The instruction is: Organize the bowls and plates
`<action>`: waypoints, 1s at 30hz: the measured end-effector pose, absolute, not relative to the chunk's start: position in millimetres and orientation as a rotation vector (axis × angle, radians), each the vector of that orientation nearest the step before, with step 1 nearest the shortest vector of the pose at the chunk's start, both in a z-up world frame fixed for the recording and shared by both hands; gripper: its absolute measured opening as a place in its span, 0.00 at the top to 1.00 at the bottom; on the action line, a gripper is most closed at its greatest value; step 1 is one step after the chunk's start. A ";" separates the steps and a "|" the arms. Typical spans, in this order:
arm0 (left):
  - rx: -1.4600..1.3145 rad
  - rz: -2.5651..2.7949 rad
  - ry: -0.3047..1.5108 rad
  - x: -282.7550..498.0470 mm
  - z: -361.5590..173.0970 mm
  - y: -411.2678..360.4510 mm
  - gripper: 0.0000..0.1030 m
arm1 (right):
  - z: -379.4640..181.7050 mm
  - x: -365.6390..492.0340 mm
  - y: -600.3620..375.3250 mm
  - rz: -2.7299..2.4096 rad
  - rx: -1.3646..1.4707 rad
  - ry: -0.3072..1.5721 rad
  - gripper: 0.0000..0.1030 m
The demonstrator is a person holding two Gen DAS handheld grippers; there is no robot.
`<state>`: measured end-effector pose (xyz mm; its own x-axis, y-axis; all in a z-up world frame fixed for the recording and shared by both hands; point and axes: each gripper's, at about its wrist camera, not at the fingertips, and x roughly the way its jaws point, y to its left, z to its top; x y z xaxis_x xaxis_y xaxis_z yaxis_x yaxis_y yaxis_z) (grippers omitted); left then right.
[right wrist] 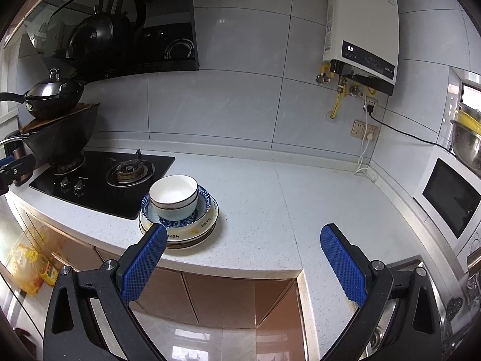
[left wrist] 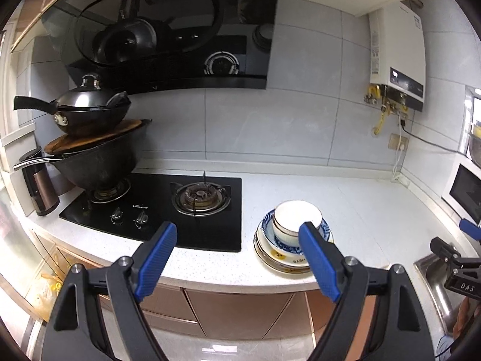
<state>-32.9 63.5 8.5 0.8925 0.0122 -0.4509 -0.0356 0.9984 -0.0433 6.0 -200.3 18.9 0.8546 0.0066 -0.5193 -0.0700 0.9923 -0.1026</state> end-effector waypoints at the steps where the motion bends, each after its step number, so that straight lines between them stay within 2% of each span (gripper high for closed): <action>1: -0.039 0.020 0.472 -31.9 7.3 62.2 0.19 | 17.5 6.5 -199.0 0.040 -0.119 0.550 0.02; 19: -0.026 -0.012 0.567 -16.5 -20.5 62.1 0.19 | -1.2 23.8 -171.6 0.082 -0.129 0.624 0.02; 30: -0.063 -0.071 0.511 -16.2 -16.5 70.0 0.19 | -6.2 28.8 -169.4 0.084 -0.117 0.641 0.02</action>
<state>-16.2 70.0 -16.5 0.8701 -0.0838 -0.4857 0.0524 0.9956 -0.0777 28.8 -169.4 -6.2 0.7982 0.0420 -0.6010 -0.1141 0.9900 -0.0823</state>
